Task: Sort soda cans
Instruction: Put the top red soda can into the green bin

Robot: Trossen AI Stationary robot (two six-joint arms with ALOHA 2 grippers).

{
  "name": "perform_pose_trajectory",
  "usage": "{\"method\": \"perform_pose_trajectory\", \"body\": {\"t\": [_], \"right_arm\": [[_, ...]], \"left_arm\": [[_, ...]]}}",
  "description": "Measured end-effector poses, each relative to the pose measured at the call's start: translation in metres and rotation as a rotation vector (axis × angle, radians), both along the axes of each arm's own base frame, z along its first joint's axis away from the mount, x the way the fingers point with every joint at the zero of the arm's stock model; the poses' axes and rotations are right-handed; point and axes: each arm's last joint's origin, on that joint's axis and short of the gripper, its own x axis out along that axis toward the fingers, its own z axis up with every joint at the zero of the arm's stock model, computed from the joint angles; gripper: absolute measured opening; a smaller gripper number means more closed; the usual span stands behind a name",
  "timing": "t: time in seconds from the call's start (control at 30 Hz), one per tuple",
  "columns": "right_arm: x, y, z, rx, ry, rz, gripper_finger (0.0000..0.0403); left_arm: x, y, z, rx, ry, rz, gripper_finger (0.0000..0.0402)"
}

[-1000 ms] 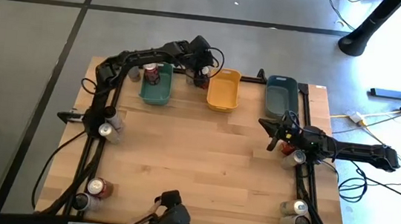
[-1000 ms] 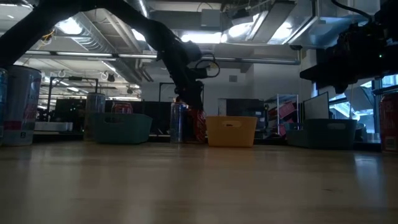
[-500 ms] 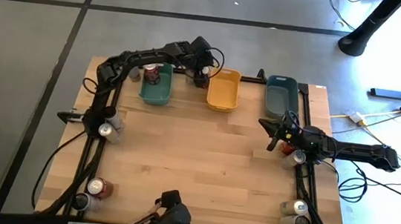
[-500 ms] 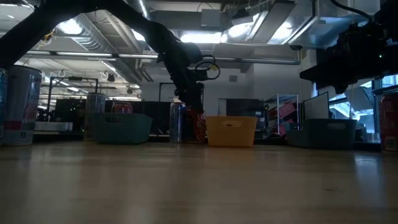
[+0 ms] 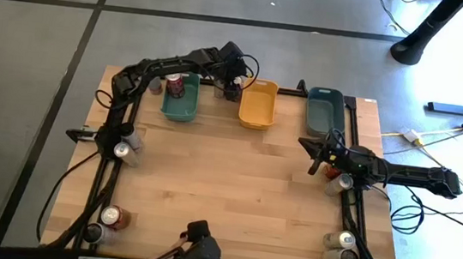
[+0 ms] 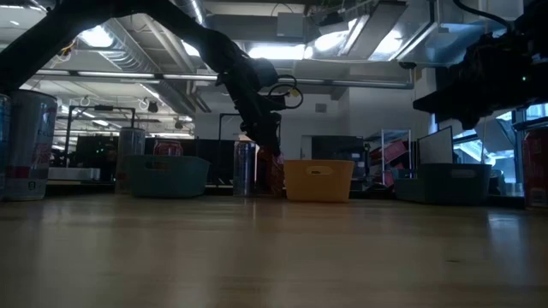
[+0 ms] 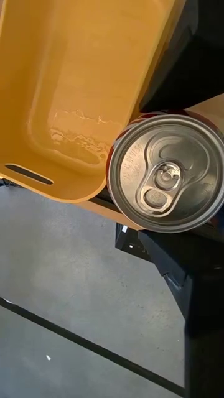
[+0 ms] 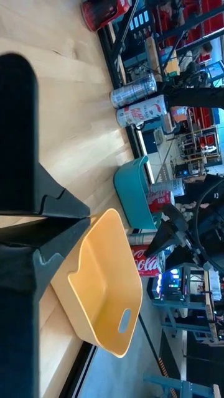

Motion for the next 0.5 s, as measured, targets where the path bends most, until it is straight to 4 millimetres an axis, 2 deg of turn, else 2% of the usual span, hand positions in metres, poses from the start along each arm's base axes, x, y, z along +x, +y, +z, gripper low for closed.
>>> {"method": "perform_pose_trajectory", "body": {"t": [0.3, 0.5], "right_arm": [[0.000, 0.000, -0.001, 0.000, 0.007, 0.000, 0.0010], [0.000, 0.000, -0.001, 0.000, 0.008, 0.000, 0.0010]], "left_arm": [[0.002, -0.002, 0.008, -0.002, 0.014, 0.023, 0.0276], [0.008, -0.007, 0.024, 0.039, 0.019, 0.029, 0.0273]]}}
